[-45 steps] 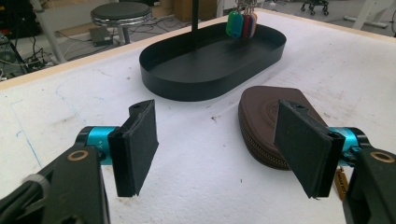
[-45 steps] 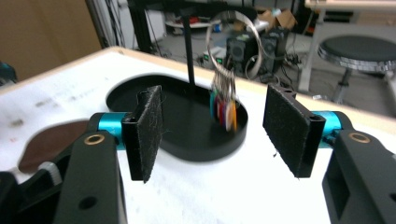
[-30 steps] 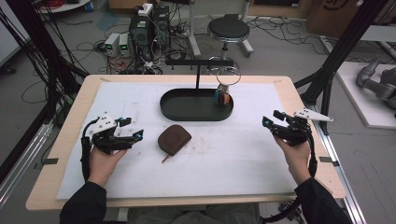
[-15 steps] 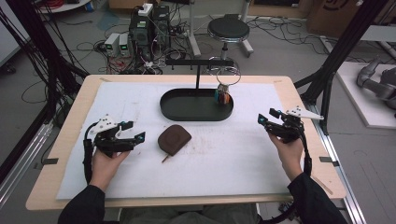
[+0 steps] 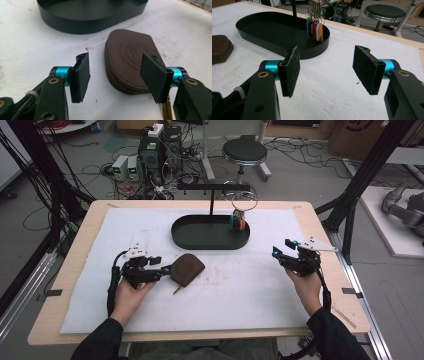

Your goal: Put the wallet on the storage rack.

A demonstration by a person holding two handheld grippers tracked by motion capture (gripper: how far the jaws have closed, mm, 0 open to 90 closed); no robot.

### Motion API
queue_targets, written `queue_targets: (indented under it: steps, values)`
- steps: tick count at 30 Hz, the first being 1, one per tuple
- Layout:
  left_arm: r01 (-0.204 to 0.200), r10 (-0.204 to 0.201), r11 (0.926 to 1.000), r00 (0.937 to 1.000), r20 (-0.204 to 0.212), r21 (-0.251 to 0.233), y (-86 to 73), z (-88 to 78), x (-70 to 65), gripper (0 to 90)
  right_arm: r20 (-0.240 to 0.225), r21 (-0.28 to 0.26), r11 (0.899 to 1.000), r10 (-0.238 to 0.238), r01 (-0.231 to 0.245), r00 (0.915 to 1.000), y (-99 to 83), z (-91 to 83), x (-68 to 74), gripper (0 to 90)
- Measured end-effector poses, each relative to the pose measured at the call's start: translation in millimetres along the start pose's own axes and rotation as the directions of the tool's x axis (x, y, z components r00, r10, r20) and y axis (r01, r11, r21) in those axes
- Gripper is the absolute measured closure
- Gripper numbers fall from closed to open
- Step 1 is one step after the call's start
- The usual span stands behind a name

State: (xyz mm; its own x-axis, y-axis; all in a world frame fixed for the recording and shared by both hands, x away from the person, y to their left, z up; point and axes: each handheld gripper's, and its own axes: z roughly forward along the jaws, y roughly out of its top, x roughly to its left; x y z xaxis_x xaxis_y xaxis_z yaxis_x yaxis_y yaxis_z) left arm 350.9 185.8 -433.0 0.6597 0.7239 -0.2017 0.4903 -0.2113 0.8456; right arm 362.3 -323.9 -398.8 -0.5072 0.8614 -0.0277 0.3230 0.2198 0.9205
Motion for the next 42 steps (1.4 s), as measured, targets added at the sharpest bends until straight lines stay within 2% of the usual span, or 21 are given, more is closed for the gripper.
queue_targets:
  steps: [3, 7, 10, 11, 12, 13, 16, 20, 24, 28, 30, 31, 33, 36, 38, 42]
  values:
    - [0.048, -0.049, 0.9983, 0.9987, 0.012, 0.033, -1.5, 6.3, 1.0, 42.2, 0.002, 0.003, 1.0, -0.013, 0.013, 0.9999, -0.3, 0.3, 1.0, 39.6]
    - [0.085, -0.086, 0.9935, 0.9963, 0.011, 0.076, -3.5, 11.9, 3.1, 44.4, 0.002, 0.006, 1.0, -0.02, 0.02, 0.9998, -0.4, 0.9, 2.5, 39.7]
    - [0.121, -0.124, 0.9886, 0.9918, 0.029, 0.09, -4.8, 14.1, 5.1, 44.8, -0.002, 0.008, 1.0, -0.028, 0.028, 0.9996, -0.4, 1.3, 3.2, 39.7]
    - [0.124, -0.128, 0.988, 0.9911, 0.037, 0.092, -5.0, 14.2, 5.4, 46.6, -0.004, 0.01, 1.0, -0.03, 0.03, 0.9996, -0.5, 1.9, 3.9, 39.7]
    - [0.129, -0.134, 0.987, 0.9898, 0.048, 0.095, -5.3, 14.5, 5.3, 52.6, -0.004, 0.014, 0.999, -0.039, 0.039, 0.9992, -0.6, 2.6, 4.8, 39.7]
    - [0.129, -0.135, 0.987, 0.9892, 0.056, 0.095, -5.4, 14.5, 4.9, 52.6, -0.004, 0.014, 0.999, -0.039, 0.039, 0.9992, -0.6, 2.6, 4.8, 39.7]
    - [0.128, -0.136, 0.9877, 0.9869, 0.088, 0.09, -6.8, 14.5, 2.3, 65.9, -0.007, 0.013, 0.999, -0.052, 0.052, 0.9986, -0.3, 4.0, 7.2, 39.7]
    - [0.117, -0.124, 0.99, 0.9869, 0.103, 0.079, -7.1, 14.4, 1.8, 69.6, -0.012, 0.011, 0.998, -0.068, 0.068, 0.9976, 0.1, 5.4, 9.7, 39.7]
    - [0.093, -0.096, 0.9952, 0.9852, 0.142, 0.031, -5.4, 10.6, 1.4, 80.4, -0.014, 0.008, 0.997, -0.074, 0.074, 0.9972, 0.9, 4.9, 10.8, 39.7]
    - [0.023, -0.019, 0.9995, 0.9865, 0.163, -0.021, -1.7, 7.8, -6.0, 83.9, -0.016, 0.009, 0.997, -0.073, 0.073, 0.9972, 1.2, 4.8, 11.0, 39.7]
    - [-0.044, 0.053, 0.9975, 0.9828, 0.177, -0.056, 1.7, 6.3, -12.5, 84.8, -0.019, 0.005, 0.997, -0.082, 0.083, 0.9964, 1.9, 4.5, 11.6, 39.7]
    - [-0.092, 0.102, 0.9935, 0.9795, 0.174, -0.067, 3.8, 5.3, -16.3, 85.4, -0.032, 0.003, 0.997, -0.081, 0.081, 0.9962, 3.2, 3.8, 13.6, 39.7]
    - [-0.185, 0.198, 0.9784, 0.9653, 0.17, -0.093, 7.9, 3.8, -24.8, 85.8, -0.048, -0.003, 0.997, -0.083, 0.083, 0.9954, 5.3, 3.0, 16.0, 39.8]
    - [-0.278, 0.295, 0.9529, 0.9407, 0.167, -0.122, 12.1, 1.8, -35.8, 86.0, -0.063, -0.015, 0.995, -0.096, 0.096, 0.9934, 7.3, 1.9, 19.6, 39.9]
    - [-0.305, 0.325, 0.9432, 0.9305, 0.169, -0.131, 13.2, 1.3, -39.0, 86.1, -0.088, -0.026, 0.994, -0.107, 0.105, 0.9904, 9.6, 1.7, 24.3, 40.0]
    - [-0.327, 0.352, 0.9329, 0.9177, 0.185, -0.151, 13.8, 0.7, -42.3, 86.2, -0.134, -0.035, 0.991, -0.135, 0.131, 0.9818, 13.3, 3.0, 35.2, 40.2]
